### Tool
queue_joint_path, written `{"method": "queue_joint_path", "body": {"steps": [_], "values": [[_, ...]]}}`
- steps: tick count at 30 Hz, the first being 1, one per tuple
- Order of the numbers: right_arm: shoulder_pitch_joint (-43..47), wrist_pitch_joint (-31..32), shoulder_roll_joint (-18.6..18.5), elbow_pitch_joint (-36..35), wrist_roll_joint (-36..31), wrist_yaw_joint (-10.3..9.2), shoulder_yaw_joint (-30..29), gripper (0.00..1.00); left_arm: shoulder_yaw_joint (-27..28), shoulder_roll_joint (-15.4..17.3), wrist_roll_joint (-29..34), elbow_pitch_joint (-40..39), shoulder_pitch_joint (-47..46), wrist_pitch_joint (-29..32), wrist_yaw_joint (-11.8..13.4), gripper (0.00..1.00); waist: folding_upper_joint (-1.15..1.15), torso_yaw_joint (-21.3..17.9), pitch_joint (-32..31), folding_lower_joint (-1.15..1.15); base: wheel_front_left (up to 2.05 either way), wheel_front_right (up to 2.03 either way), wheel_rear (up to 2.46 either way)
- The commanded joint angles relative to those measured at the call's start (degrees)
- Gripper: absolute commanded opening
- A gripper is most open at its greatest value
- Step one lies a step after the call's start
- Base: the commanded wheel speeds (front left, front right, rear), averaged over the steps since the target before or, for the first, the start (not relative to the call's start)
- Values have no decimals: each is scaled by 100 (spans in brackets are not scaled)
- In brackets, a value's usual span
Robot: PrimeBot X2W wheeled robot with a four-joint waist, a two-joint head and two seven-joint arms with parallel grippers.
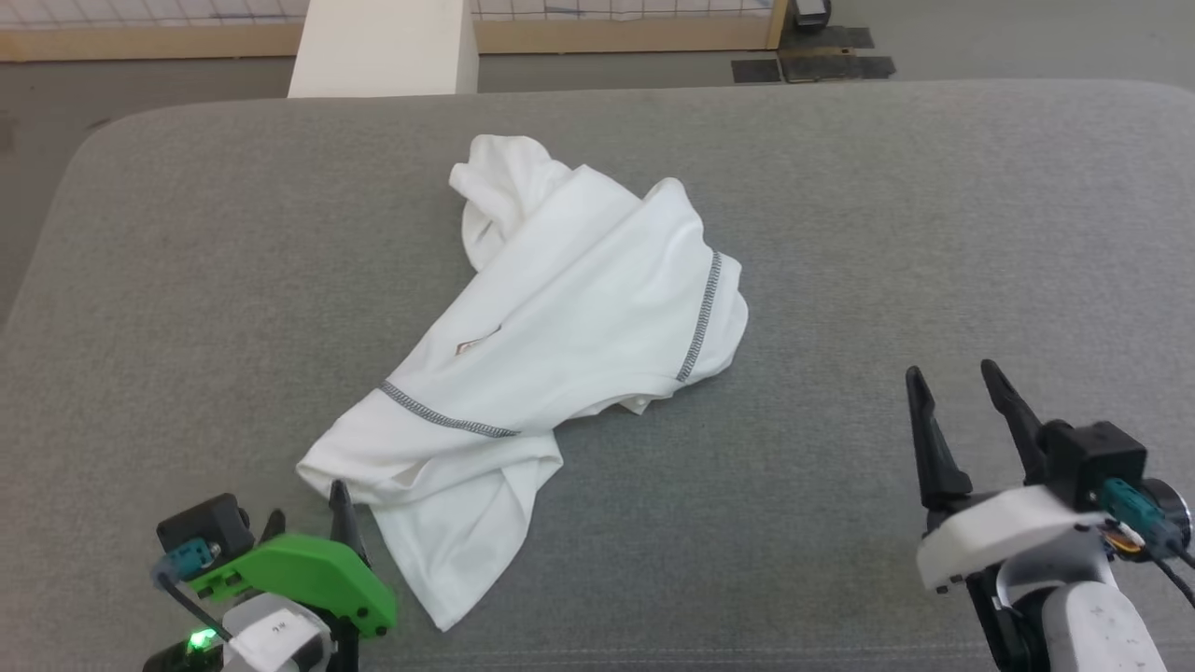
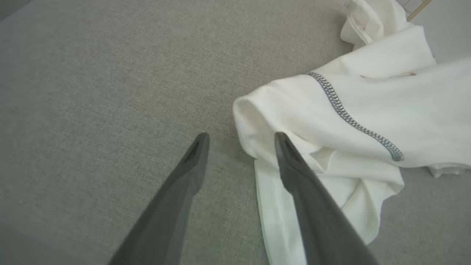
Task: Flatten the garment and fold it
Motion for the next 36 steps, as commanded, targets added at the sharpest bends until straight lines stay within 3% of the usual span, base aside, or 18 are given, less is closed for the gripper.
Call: {"method": "queue_joint_path", "body": {"steps": [1, 6, 12, 17, 23, 27, 28, 29, 30, 32, 36], "values": [[-182, 135, 7, -22, -43, -10, 57, 100, 21, -87, 86, 47, -61, -232, -12, 100, 0, 157, 69, 0, 0, 0, 0], [-816, 774, 2, 166, 101, -10, 200, 100, 263, -524, 326, 105, -343, -1263, -363, 100, 0, 470, 317, 0, 0, 0, 0], [-1872, 1589, -276, 1028, 427, -10, 117, 100, 668, -1124, 1392, -146, -811, -1389, -884, 100, 0, 904, 821, 0, 0, 0, 0], [-2547, 2348, -361, 1832, 570, -10, 16, 100, 947, -1662, 2231, -314, -986, -1391, -1476, 100, 0, 1185, 1130, 0, 0, 0, 0], [-2943, 3141, -559, 2369, 654, -10, 315, 100, 1112, -1830, 2615, -302, -1042, -1392, -1875, 100, 0, 1353, 1356, 0, 0, 0, 0], [-3001, 3731, -699, 2578, 690, -10, 649, 100, 1076, -1839, 2483, -282, -1042, -1392, -1881, 100, 0, 1379, 1399, 0, 0, 0, 0], [-2999, 3864, -743, 2594, 725, -10, 758, 93, 1065, -1839, 2456, -271, -1038, -1392, -1870, 100, 0, 1377, 1393, 0, 0, 0, 0], [-2996, 3969, -796, 2582, 793, -10, 867, 23, 1058, -1840, 2422, -255, -1029, -1392, -1857, 100, 0, 1367, 1381, 0, 0, 0, 0], [-2996, 3996, -829, 2551, 860, -10, 923, 0, 1062, -1840, 2406, -246, -1020, -1392, -1849, 100, 0, 1351, 1363, 0, 0, 0, 0], [-3023, 3831, -935, 2414, 938, -10, 999, 0, 1055, -1840, 2392, -238, -981, -1392, -1810, 100, 0, 1299, 1304, 0, 0, 0, 0], [-3084, 2914, -1081, 2056, 918, -10, 813, 0, 1093, -1841, 2400, -167, -891, -1392, -1785, 100, 0, 1129, 1094, 0, 0, 0, 0]]}}
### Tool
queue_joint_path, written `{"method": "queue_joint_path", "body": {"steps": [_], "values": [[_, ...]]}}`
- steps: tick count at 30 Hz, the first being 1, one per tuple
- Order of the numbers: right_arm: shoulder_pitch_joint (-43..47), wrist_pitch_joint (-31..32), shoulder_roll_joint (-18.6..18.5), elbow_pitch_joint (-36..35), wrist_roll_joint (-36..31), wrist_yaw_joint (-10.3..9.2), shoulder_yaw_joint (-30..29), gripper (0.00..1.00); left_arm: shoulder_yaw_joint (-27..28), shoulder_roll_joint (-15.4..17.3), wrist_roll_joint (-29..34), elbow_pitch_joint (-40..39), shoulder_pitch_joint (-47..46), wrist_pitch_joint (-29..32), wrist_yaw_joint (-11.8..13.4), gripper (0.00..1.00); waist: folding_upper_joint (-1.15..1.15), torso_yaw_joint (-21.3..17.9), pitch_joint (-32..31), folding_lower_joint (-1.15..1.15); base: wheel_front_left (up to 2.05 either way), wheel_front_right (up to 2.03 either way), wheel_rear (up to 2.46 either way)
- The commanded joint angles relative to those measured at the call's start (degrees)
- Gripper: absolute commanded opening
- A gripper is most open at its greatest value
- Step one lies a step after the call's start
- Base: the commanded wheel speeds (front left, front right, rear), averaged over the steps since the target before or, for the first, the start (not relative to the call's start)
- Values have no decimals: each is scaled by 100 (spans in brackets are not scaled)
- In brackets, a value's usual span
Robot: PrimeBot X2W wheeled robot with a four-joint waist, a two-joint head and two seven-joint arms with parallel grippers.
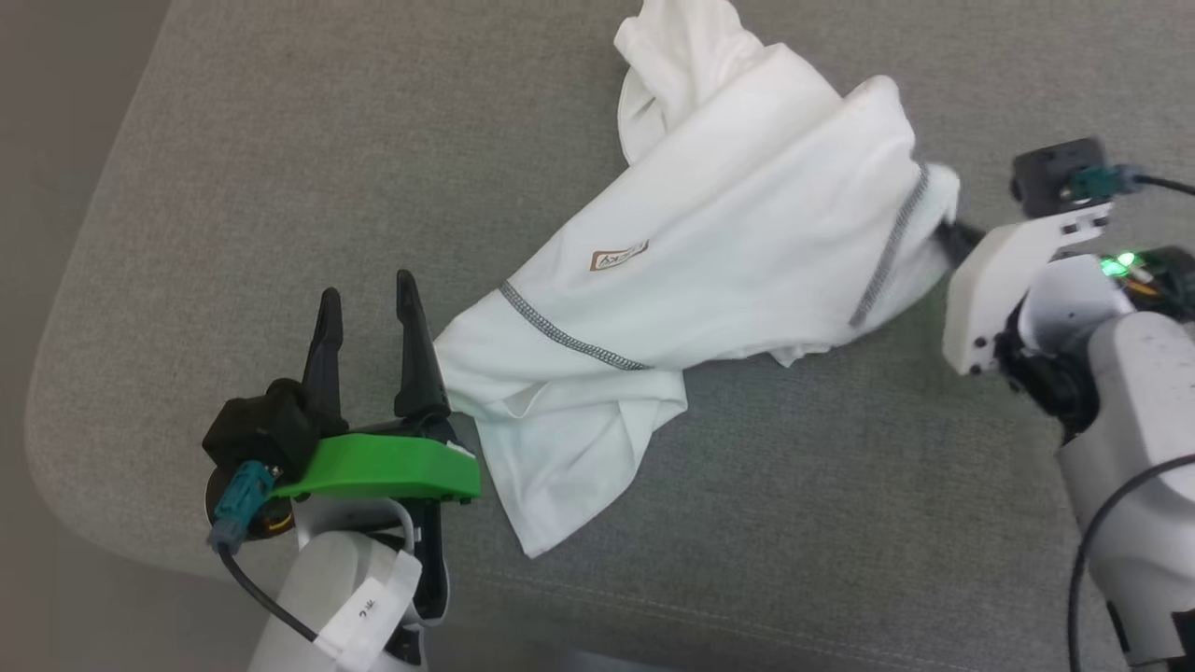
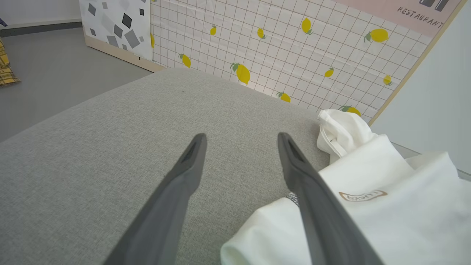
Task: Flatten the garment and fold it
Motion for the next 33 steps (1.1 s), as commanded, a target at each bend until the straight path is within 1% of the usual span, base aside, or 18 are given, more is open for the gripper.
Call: {"method": "queue_joint_path", "body": {"steps": [1, 3, 5, 8, 12, 14, 17, 20, 22, 27, 28, 29, 30, 31, 33], "values": [[43, -291, -107, -135, -83, -10, -116, 0, 50, -16, 10, 42, 64, -21, 16, 100, 0, -211, -245, -1, 0, 0, 0], [81, -659, -196, -335, -268, -10, -321, 0, 140, -16, 40, 98, 121, -21, -20, 100, 0, -331, -401, -1, 0, 0, 0], [185, -877, -281, -571, -504, -10, -557, 0, 226, -16, 54, 140, 190, -21, -68, 100, 0, -456, -549, -1, 0, 0, 0], [469, -1038, -376, -1081, -886, -10, -1037, 0, 336, -16, 85, 188, 289, -21, -124, 100, 0, -645, -729, -1, 0, 0, 0], [1026, -1160, -333, -1945, -1345, -10, -1880, 0, 381, -17, 102, 215, 371, -21, -165, 100, 0, -837, -873, -1, 0, 0, 0], [1371, -1106, -183, -2320, -1478, -10, -2373, 0, 415, -17, 94, 234, 384, -21, -174, 100, 0, -917, -913, -1, 0, 0, 0], [1980, -719, 197, -2655, -1516, -10, -2964, 0, 406, -17, 77, 262, 405, -21, -194, 100, 0, -993, -950, -1, 0, 0, 0], [2673, -8, 643, -2692, -1392, -10, -3269, 0, 378, -17, 62, 299, 409, -21, -218, 100, 0, -1052, -956, -1, 0, 0, 0], [3014, 407, 810, -2596, -1249, -10, -3294, 0, 361, -17, 70, 333, 404, -21, -239, 100, 0, -1091, -944, -1, 0, 0, 0], [3430, 899, 992, -2247, -896, -10, -3154, 0, 343, -17, 99, 423, 385, -21, -293, 100, 0, -1158, -935, -1, 0, 0, 0], [3474, 912, 1008, -2186, -853, -10, -3096, 19, 329, -17, 102, 444, 386, -21, -304, 100, 0, -1163, -940, -1, 0, 0, 0], [3495, 860, 1016, -2170, -817, -10, -3044, 49, 317, -17, 108, 466, 388, -21, -316, 100, 0, -1166, -948, -1, 0, 0, 0], [3494, 729, 1025, -2174, -758, -10, -3025, 100, 312, -17, 109, 487, 390, -21, -328, 100, 0, -1170, -960, -1, 0, 0, 0], [3483, 568, 1029, -2206, -714, -10, -2998, 100, 306, -17, 111, 506, 397, -21, -340, 100, 0, -1176, -978, -1, 0, 0, 0], [3428, 43, 1034, -2325, -535, -10, -2936, 100, 284, -17, 127, 551, 424, -21, -370, 100, 0, -1189, -1030, -1, 0, 0, 0]]}}
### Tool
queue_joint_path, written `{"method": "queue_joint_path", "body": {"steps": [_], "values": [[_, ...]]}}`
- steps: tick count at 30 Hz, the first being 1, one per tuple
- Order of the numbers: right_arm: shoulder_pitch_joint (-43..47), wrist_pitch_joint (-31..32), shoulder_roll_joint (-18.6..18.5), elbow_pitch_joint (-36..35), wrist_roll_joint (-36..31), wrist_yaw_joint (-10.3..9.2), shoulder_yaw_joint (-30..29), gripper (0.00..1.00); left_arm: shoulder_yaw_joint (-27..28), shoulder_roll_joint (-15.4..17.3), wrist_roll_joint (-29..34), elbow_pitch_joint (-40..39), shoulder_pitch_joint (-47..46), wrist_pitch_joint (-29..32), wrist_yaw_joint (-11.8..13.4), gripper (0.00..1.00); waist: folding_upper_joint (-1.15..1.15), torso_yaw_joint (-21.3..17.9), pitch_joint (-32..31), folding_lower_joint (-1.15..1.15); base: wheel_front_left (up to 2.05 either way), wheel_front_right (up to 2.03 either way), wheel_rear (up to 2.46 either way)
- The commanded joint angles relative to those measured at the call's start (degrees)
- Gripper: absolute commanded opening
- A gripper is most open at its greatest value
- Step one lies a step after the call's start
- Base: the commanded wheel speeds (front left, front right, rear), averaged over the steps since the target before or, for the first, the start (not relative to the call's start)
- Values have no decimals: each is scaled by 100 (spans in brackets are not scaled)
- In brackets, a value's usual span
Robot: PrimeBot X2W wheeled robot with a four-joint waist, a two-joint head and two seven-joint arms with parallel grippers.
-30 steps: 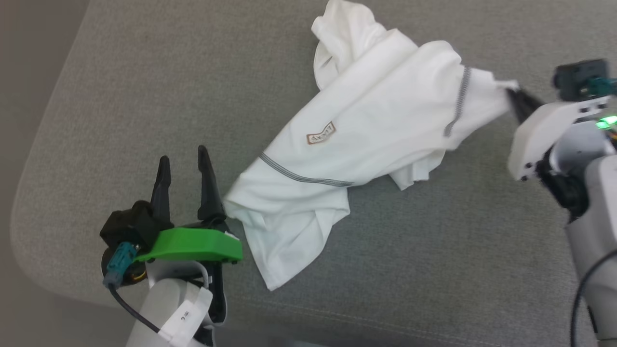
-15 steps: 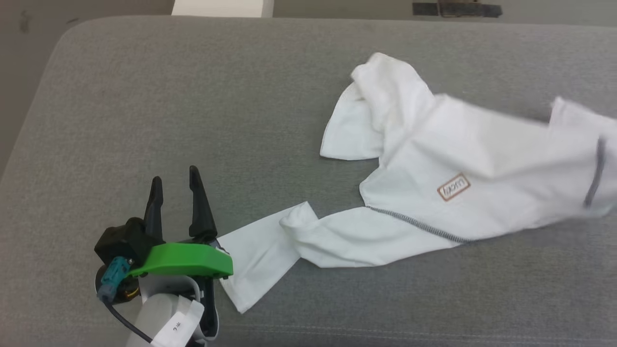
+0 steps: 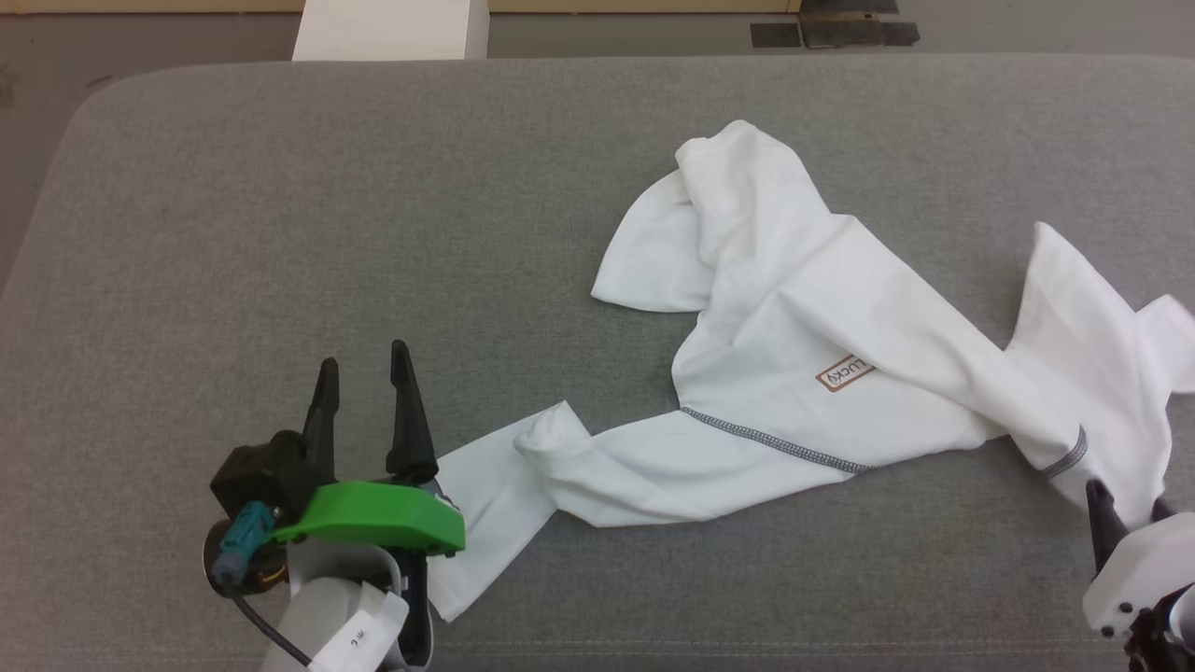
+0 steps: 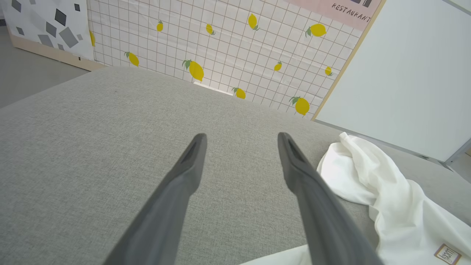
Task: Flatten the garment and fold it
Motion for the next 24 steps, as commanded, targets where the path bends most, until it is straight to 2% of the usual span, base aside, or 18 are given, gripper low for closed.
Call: {"method": "queue_joint_path", "body": {"steps": [1, 6, 10, 16, 24], "values": [[-61, -414, 0, -132, 102, -9, 67, 100, -19, -8, 69, 38, 61, -21, -57, 100, 0, -18, -61, 0, 0, 0, 0], [-26, -1696, 2, -471, 14, -9, 522, 100, -292, -8, 152, 208, 74, -22, -201, 100, 0, -44, -200, 0, 0, 0, 0], [46, -2064, 3, -621, 31, -9, 816, 100, -843, -8, 351, 549, -110, 106, -359, 100, 0, -75, -249, 0, 0, 0, 0], [72, -2050, 3, -675, 164, -9, 1115, 100, -1839, -8, 756, 1149, -824, 1409, -595, 100, 0, -142, -154, 0, 0, 0, 0], [-23, -2050, 3, -726, 298, -9, 1378, 100, -2503, -3, 963, 1970, -1870, 3402, -750, 100, 0, -285, 124, 0, 0, 0, 0]]}}
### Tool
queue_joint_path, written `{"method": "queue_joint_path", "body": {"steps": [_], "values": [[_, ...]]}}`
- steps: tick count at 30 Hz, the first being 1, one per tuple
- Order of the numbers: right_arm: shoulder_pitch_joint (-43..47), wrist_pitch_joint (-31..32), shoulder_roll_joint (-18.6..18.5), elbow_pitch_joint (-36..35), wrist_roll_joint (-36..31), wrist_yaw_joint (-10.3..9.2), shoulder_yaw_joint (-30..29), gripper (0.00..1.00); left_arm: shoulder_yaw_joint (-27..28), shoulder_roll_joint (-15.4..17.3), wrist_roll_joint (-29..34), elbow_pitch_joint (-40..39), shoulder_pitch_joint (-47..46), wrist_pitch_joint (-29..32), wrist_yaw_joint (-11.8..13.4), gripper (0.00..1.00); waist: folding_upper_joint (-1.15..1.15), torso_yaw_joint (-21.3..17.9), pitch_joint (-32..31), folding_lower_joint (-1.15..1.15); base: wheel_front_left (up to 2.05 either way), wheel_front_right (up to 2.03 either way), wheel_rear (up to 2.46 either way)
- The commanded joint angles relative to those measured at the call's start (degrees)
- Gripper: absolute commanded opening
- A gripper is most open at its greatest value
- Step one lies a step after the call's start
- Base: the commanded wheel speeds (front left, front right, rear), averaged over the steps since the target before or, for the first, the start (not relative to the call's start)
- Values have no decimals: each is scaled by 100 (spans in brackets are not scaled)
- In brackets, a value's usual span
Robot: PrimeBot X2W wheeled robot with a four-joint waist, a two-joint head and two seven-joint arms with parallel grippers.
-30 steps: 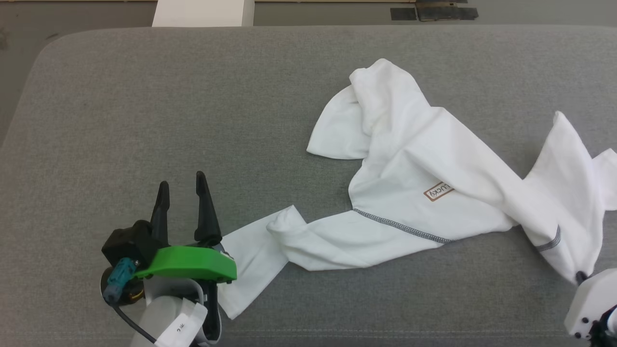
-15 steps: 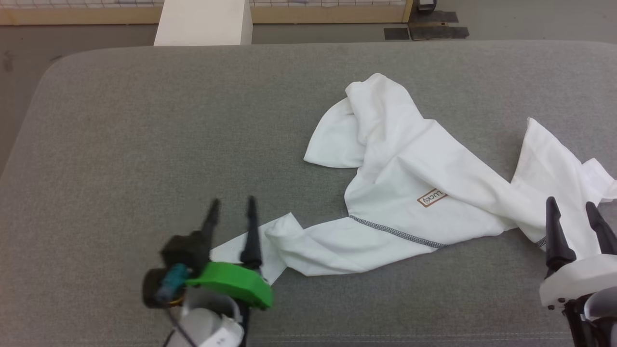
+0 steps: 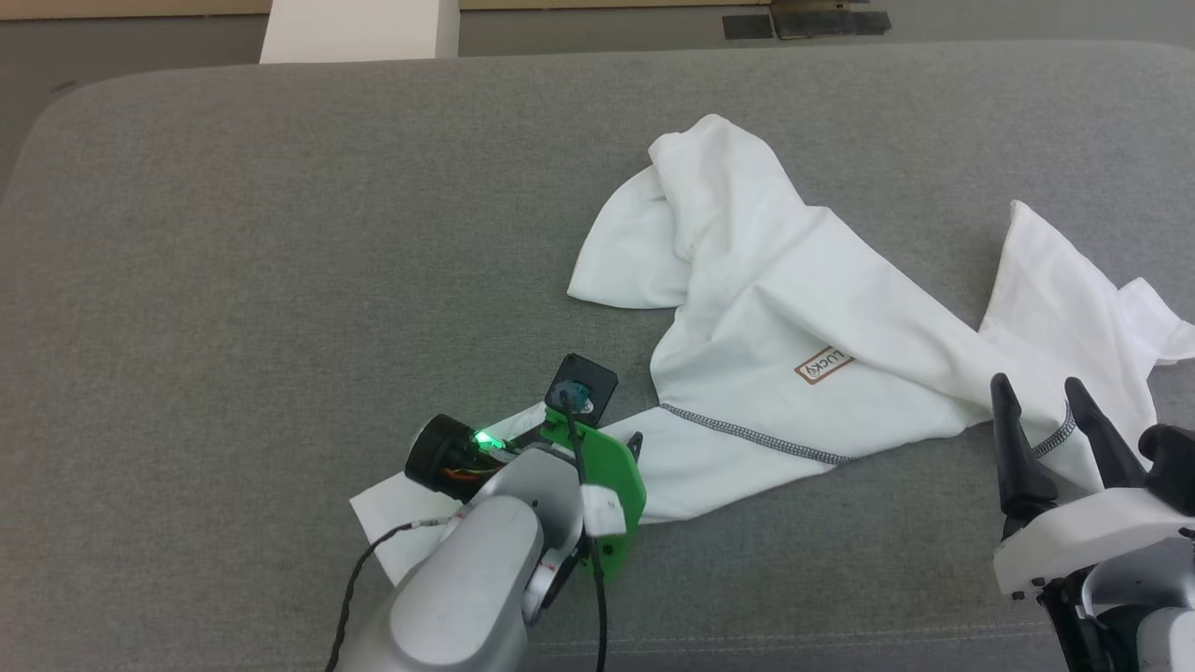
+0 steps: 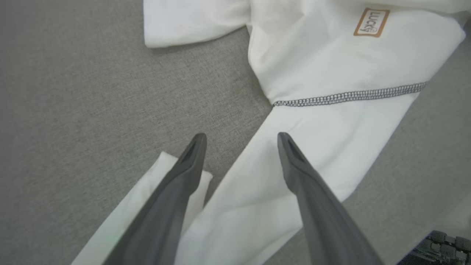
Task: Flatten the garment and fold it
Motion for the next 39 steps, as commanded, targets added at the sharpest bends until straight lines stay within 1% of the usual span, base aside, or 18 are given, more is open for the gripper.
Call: {"method": "queue_joint_path", "body": {"steps": [1, 5, 6, 7, 8, 11, 15, 18, 20, 22, 24, 26, 27, 28, 32, 34, 35, 39], "values": [[-53, -20, 2, -35, 49, -9, 51, 100, -34, 23, 21, 130, -181, 322, -48, 100, 0, -106, 111, 0, 0, 0, 0], [-130, -87, 2, 30, 121, -9, 97, 100, -174, 153, -57, 353, -381, 1420, -272, 100, 0, -223, 216, 0, 0, 0, 0], [-147, -110, 2, 56, 139, -9, 103, 100, -191, 220, -82, 343, -415, 1661, -328, 39, 0, -250, 241, 0, 0, 0, 0], [-159, -126, 2, 73, 150, -9, 114, 100, -199, 280, -113, 315, -436, 1828, -382, 5, 0, -273, 260, 0, 0, 0, 0], [-171, -146, 2, 94, 167, -9, 126, 100, -193, 370, -163, 246, -464, 1983, -451, 0, 0, -300, 283, 0, 0, 0, 0], [-205, -186, 3, 129, 228, -9, 145, 100, -100, 710, -299, -45, -546, 2243, -589, 0, 0, -373, 345, 0, 0, 0, 0], [-271, -244, 3, 151, 268, -9, 163, 100, 233, 1494, -353, -564, -698, 2541, -624, 0, 0, -461, 442, 0, 0, 0, 0], [-321, -283, 3, 184, 275, -9, 175, 100, 601, 2135, -336, -913, -805, 2754, -513, 0, 0, -500, 519, 0, 0, 0, 0], [-357, -308, 3, 217, 278, -9, 190, 100, 836, 2457, -337, -1096, -841, 2869, -390, 0, 0, -518, 565, 0, 0, 0, 0], [-398, -320, 3, 250, 280, -9, 229, 100, 1040, 2716, -322, -1225, -855, 2933, -258, 0, 0, -532, 616, 0, 0, 0, 0], [-445, -324, 3, 268, 268, -9, 296, 100, 1217, 2855, -329, -1286, -840, 2906, -102, 0, 0, -535, 659, 0, 0, 0, 0], [-513, -324, 3, 275, 241, -9, 403, 100, 1391, 2853, -360, -1304, -789, 2728, 108, 0, 0, -539, 698, 0, 0, 0, 0], [-551, -327, 3, 278, 221, -9, 464, 100, 1434, 2826, -377, -1307, -747, 2603, 164, 91, 0, -542, 706, 0, 0, 0, 0], [-608, -336, 3, 277, 183, -9, 544, 100, 1492, 2745, -443, -1309, -672, 2436, 229, 100, 0, -540, 714, 0, 0, 0, 0], [-867, -406, -115, 238, 73, -9, 877, 100, 1743, 2351, -653, -1463, -351, 1463, 509, 100, 0, -467, 715, 0, 0, 0, 0], [-1043, -430, -254, 226, 14, -9, 1081, 100, 1923, 2137, -719, -1589, -176, 706, 671, 100, 0, -396, 714, 0, 0, 0, 0], [-1166, -434, -350, 241, -18, -9, 1203, 100, 2084, 1955, -800, -1662, -68, 200, 805, 100, 0, -340, 709, 0, 0, 0, 0], [-1757, -332, -732, 505, 38, -9, 1740, 100, 2324, 1375, -912, -1967, 349, -1636, 926, 100, 0, -75, 728, 0, 0, 0, 0]]}}
